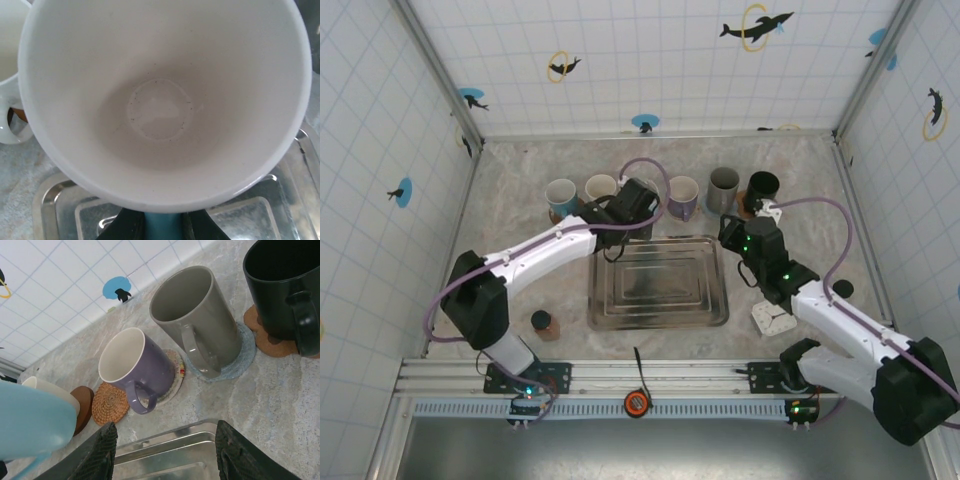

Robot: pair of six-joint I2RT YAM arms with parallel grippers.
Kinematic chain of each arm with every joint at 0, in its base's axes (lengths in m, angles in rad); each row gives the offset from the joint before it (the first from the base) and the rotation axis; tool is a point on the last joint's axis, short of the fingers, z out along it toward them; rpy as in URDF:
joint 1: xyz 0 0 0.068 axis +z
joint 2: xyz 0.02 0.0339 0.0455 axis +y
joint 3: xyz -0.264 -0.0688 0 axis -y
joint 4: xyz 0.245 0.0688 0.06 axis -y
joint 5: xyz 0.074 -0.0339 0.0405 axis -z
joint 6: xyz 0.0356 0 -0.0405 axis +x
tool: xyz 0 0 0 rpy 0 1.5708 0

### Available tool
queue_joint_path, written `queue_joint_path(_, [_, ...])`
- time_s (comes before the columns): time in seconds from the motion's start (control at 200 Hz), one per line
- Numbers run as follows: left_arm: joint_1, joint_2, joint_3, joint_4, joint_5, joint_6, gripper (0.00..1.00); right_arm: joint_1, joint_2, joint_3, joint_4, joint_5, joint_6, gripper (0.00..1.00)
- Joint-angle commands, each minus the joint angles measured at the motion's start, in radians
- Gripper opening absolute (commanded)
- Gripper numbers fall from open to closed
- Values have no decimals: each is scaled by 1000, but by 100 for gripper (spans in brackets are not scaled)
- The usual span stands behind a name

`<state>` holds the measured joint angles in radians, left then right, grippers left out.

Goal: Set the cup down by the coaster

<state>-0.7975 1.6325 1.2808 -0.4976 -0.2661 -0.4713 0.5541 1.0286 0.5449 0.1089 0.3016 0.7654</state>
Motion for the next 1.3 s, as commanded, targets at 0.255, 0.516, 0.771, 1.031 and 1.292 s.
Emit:
queue_joint_path(0.255, [65, 72, 91, 95, 28, 65, 0, -14, 34, 56, 36, -9, -14, 54])
queue_joint_path(0.516, [95, 123, 121, 105, 39, 76, 0, -20, 40, 54, 38, -13, -13, 54])
queue_joint_path(0.771, [110, 171, 146, 105, 56, 77, 0, -31, 48, 51, 41, -22, -12, 54])
queue_joint_path(1.031, [119, 201, 154, 108, 74, 71, 0, -40, 62, 51, 44, -33, -13, 55])
queue_joint_path(1.292, [124, 221, 163, 106, 73, 71, 0, -45, 75, 56, 46, -42, -17, 55])
